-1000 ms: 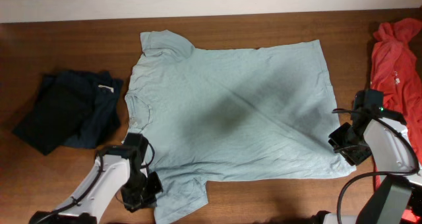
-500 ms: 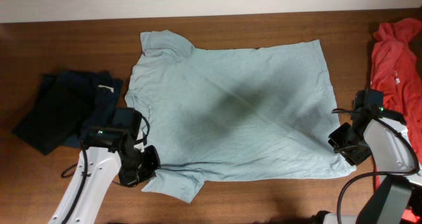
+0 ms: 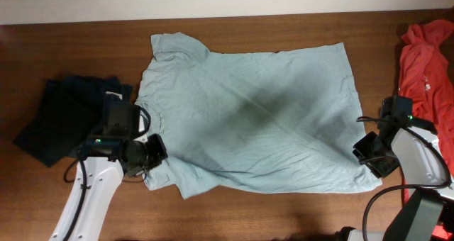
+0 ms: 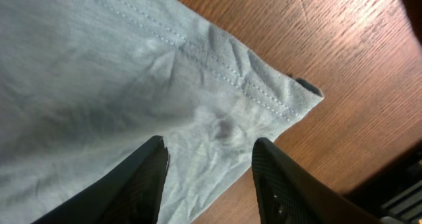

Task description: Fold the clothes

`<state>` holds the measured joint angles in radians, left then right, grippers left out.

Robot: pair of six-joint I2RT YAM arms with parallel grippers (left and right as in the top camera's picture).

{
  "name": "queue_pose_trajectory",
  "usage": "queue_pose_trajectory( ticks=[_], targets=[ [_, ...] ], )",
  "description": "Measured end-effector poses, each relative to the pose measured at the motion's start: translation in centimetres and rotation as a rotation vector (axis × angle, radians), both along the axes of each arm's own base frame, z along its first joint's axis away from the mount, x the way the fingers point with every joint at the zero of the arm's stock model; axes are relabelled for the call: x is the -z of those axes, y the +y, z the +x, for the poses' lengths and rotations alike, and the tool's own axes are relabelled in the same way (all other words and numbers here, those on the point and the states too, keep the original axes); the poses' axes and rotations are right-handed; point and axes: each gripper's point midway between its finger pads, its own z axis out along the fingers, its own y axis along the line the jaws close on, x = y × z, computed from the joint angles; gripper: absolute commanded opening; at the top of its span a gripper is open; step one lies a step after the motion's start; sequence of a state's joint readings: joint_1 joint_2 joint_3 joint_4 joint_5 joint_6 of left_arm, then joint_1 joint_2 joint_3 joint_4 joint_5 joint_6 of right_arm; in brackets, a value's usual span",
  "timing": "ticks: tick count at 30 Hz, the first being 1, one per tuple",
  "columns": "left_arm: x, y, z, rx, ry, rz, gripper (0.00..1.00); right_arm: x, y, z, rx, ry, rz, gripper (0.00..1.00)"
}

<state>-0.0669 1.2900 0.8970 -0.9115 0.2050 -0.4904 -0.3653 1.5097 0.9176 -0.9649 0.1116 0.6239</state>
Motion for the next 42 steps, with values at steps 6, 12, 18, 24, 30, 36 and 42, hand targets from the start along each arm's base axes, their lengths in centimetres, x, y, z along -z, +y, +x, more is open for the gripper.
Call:
queue_pose_trajectory(
  ticks=[6, 12, 18, 24, 30, 36, 42],
  targets=[
    [-0.8, 0.1, 2.4, -0.010, -0.104, -0.004, 0.01, 0.0, 0.0, 0.0, 0.000, 0.000, 0.001, 0.45],
    [-1.4, 0.5, 4.1, -0.019, -0.178, 0.015, 0.01, 0.0, 0.0, 0.0, 0.000, -0.001, 0.001, 0.46],
    [-1.9, 1.0, 5.4, -0.022, -0.235, 0.050, 0.01, 0.0, 0.0, 0.0, -0.001, -0.001, 0.001, 0.45],
    [-2.2, 1.2, 6.4, -0.011, -0.280, 0.065, 0.06, 0.0, 0.0, 0.0, -0.001, -0.001, 0.000, 0.45],
    [-2.4, 1.4, 7.0, 0.004, -0.305, 0.086, 0.59, 0.0, 0.0, 0.0, -0.001, -0.001, 0.000, 0.45],
    [-2.5, 2.0, 7.1, 0.007, -0.310, 0.114, 0.60, 0.0, 0.3, 0.0, -0.017, -0.001, 0.015, 0.46],
    [-2.3, 1.4, 6.1, 0.083, -0.272, 0.102, 0.59, 0.1, 2.0, 0.2, -0.085, -0.017, 0.116, 0.47]
  ],
)
